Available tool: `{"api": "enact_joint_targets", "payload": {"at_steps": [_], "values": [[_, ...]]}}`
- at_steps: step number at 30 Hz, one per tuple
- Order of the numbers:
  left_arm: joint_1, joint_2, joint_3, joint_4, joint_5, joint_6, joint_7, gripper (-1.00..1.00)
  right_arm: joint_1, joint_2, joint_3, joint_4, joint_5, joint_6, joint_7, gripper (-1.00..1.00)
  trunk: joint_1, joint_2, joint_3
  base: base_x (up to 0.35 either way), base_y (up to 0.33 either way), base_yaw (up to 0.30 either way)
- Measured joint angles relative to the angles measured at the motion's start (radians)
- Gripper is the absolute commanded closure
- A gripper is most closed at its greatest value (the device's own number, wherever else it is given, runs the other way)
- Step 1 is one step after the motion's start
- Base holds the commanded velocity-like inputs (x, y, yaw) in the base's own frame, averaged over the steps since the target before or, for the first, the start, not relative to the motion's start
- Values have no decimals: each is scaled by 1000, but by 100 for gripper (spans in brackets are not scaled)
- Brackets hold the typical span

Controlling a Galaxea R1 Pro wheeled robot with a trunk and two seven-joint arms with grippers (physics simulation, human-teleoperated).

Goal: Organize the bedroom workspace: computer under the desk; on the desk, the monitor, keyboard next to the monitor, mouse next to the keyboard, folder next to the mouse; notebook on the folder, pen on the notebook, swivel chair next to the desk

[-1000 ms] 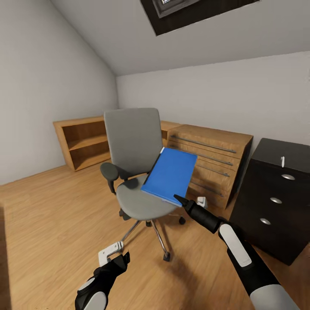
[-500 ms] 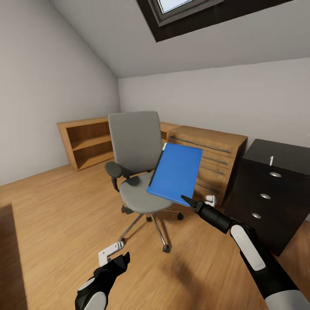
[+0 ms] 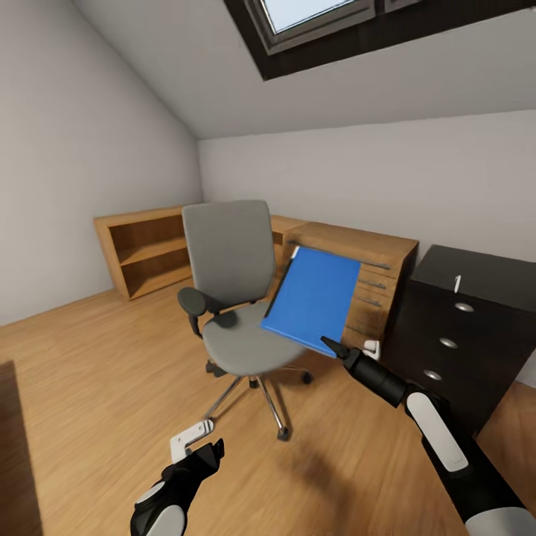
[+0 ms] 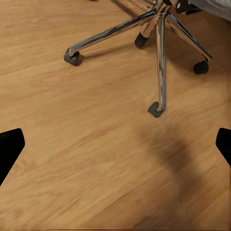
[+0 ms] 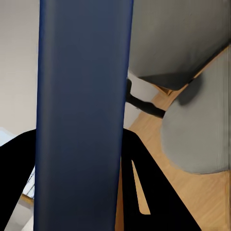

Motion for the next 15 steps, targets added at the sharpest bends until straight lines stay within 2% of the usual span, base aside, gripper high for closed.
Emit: {"api": "enact_joint_targets", "payload": {"at_steps": [10, 15], "values": [[0, -1, 0, 1, 1, 0, 0, -100, 1, -3, -1, -4, 0, 0, 0, 100, -38, 70, 40, -307, 0, -254], [0, -2, -1, 10, 2, 0, 0, -100, 2, -13, 0, -6, 0, 0, 0, 100, -58, 105, 60, -85, 0, -269]]}}
